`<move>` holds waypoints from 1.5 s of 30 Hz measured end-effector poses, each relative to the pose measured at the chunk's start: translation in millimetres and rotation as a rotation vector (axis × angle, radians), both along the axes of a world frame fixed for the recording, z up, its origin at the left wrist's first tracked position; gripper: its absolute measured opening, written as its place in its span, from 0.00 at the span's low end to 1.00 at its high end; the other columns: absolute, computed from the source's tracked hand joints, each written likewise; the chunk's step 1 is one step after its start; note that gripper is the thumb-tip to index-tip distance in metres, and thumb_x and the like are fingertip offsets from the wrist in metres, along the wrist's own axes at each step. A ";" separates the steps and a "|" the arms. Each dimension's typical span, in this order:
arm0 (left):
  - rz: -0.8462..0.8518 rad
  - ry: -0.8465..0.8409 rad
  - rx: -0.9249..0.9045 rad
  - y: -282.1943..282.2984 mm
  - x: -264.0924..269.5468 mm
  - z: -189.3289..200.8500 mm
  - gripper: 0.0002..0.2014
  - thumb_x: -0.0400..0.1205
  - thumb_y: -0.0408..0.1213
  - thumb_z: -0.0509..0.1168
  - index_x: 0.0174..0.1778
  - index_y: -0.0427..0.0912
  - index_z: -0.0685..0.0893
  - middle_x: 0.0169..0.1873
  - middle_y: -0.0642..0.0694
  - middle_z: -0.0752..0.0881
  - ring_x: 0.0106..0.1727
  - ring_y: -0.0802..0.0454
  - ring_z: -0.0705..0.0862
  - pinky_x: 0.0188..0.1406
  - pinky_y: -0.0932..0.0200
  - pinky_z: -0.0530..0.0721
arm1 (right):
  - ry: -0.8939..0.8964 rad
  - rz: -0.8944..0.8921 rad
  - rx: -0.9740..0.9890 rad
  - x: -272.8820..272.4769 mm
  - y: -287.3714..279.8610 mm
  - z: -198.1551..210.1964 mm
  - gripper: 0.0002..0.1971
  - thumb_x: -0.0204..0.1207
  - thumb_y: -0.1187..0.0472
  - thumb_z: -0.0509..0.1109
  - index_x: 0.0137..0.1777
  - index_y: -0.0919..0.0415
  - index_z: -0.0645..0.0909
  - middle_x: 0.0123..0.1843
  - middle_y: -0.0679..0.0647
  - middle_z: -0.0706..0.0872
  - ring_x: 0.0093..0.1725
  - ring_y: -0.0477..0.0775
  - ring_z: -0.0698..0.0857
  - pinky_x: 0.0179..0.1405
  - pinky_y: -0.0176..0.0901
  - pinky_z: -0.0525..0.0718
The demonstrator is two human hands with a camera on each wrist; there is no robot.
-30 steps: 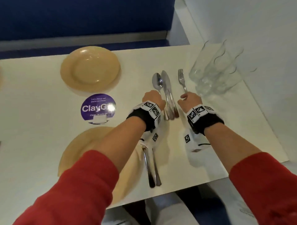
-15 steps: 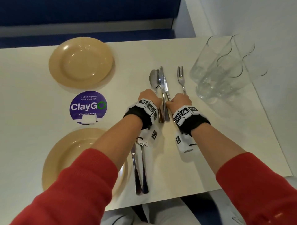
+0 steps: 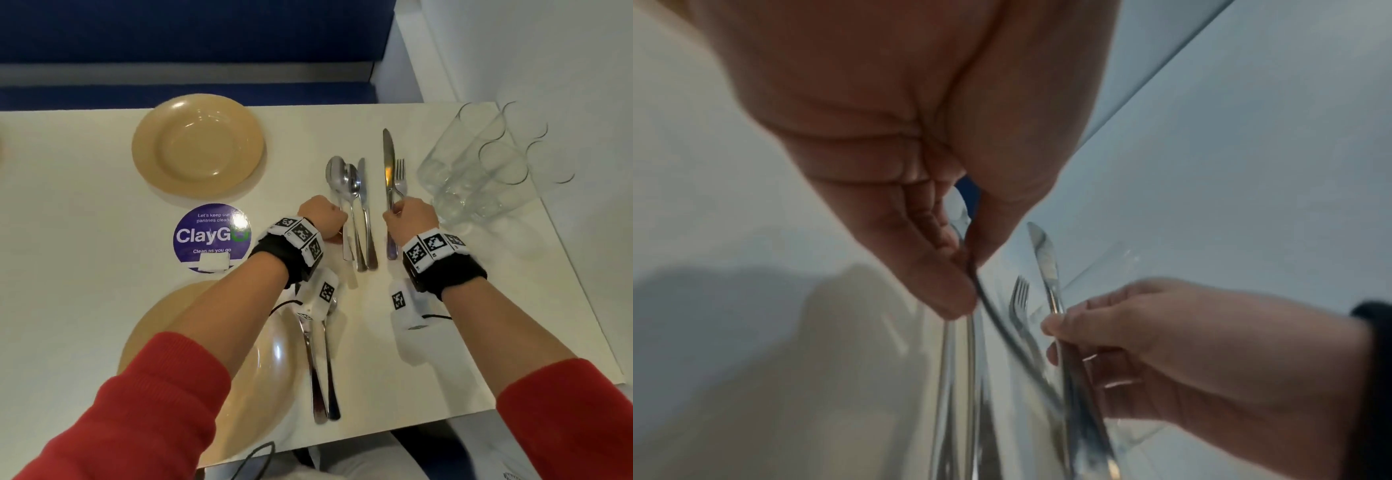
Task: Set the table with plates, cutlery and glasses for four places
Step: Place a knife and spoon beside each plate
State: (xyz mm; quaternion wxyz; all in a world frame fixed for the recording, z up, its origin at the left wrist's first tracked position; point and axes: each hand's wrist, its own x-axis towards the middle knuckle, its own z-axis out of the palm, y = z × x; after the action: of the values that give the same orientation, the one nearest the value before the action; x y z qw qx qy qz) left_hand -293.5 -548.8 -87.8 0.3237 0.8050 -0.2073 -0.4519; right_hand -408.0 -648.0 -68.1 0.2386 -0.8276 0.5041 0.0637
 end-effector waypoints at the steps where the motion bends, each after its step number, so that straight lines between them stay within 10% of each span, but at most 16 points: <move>1: 0.014 0.028 -0.052 8.1 6.3 8.4 0.11 0.82 0.33 0.60 0.35 0.36 0.79 0.42 0.35 0.87 0.49 0.34 0.89 0.55 0.41 0.87 | -0.065 -0.010 0.002 4.3 6.1 7.1 0.13 0.81 0.59 0.63 0.56 0.67 0.83 0.53 0.62 0.87 0.56 0.62 0.84 0.48 0.41 0.75; 5: 0.175 0.144 -0.215 58.9 35.5 42.5 0.09 0.88 0.35 0.52 0.47 0.36 0.73 0.35 0.45 0.78 0.27 0.48 0.84 0.20 0.61 0.83 | -0.322 -0.023 0.000 43.3 43.4 32.5 0.14 0.81 0.56 0.64 0.61 0.63 0.79 0.57 0.59 0.87 0.57 0.59 0.84 0.51 0.40 0.75; 9: 0.308 0.058 -0.300 135.7 80.0 60.7 0.05 0.89 0.37 0.50 0.55 0.40 0.67 0.34 0.48 0.75 0.19 0.55 0.77 0.07 0.74 0.66 | -0.500 0.032 0.049 103.7 105.6 50.4 0.11 0.81 0.58 0.64 0.60 0.61 0.78 0.52 0.55 0.87 0.46 0.52 0.80 0.46 0.35 0.70; 16: 0.467 0.039 -0.289 284.3 182.0 57.0 0.11 0.86 0.42 0.54 0.38 0.46 0.70 0.27 0.50 0.69 0.17 0.57 0.64 0.16 0.71 0.58 | -0.701 0.050 0.342 232.2 259.8 57.8 0.06 0.77 0.65 0.69 0.50 0.56 0.76 0.50 0.57 0.85 0.49 0.56 0.86 0.51 0.47 0.88; 20: 0.521 -0.030 -0.217 342.9 216.5 52.8 0.18 0.82 0.56 0.60 0.51 0.44 0.72 0.27 0.49 0.72 0.19 0.55 0.67 0.16 0.69 0.62 | -0.882 -0.040 0.615 283.9 337.6 55.5 0.06 0.77 0.72 0.67 0.47 0.60 0.76 0.45 0.59 0.85 0.48 0.56 0.86 0.47 0.41 0.88; 25: 0.687 0.103 -0.219 382.2 249.4 47.2 0.24 0.82 0.59 0.56 0.59 0.40 0.72 0.34 0.46 0.77 0.23 0.54 0.70 0.19 0.66 0.65 | -0.835 0.060 0.478 310.3 375.3 47.8 0.11 0.77 0.68 0.68 0.41 0.49 0.77 0.51 0.62 0.88 0.51 0.55 0.87 0.57 0.48 0.86; 31: 0.870 0.488 -0.463 384.8 270.8 42.9 0.12 0.86 0.36 0.58 0.36 0.40 0.72 0.28 0.46 0.74 0.10 0.61 0.67 0.07 0.72 0.59 | -0.855 0.175 0.617 315.2 391.3 39.2 0.13 0.77 0.78 0.62 0.43 0.58 0.79 0.49 0.57 0.86 0.43 0.36 0.84 0.52 0.33 0.81; 36: 0.933 0.432 -0.521 380.6 288.4 37.3 0.06 0.85 0.31 0.56 0.43 0.40 0.68 0.27 0.46 0.74 0.12 0.61 0.67 0.08 0.73 0.59 | -0.680 0.024 0.699 315.2 389.5 32.0 0.15 0.84 0.59 0.60 0.62 0.67 0.79 0.52 0.57 0.85 0.45 0.52 0.83 0.52 0.40 0.84; 41: 0.793 0.071 -0.409 373.0 300.5 39.9 0.07 0.85 0.37 0.54 0.56 0.42 0.64 0.31 0.49 0.78 0.17 0.56 0.67 0.16 0.68 0.64 | -0.492 0.245 0.331 313.6 383.3 37.5 0.08 0.78 0.56 0.68 0.51 0.58 0.85 0.43 0.54 0.88 0.41 0.52 0.85 0.49 0.45 0.85; 45: 0.655 -0.079 -0.384 369.2 305.0 40.3 0.06 0.85 0.37 0.53 0.52 0.46 0.60 0.36 0.49 0.80 0.24 0.54 0.68 0.19 0.64 0.65 | -0.346 0.487 -0.121 324.9 362.1 41.2 0.17 0.80 0.60 0.65 0.68 0.56 0.78 0.61 0.56 0.83 0.63 0.56 0.78 0.64 0.46 0.74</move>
State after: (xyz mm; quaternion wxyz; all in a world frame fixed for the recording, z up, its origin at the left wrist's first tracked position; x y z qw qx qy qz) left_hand 11.4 -179.6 -47.4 0.5876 0.7701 -0.0323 -0.2463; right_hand -83.1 -285.9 -26.9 0.2488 -0.9354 0.2458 -0.0531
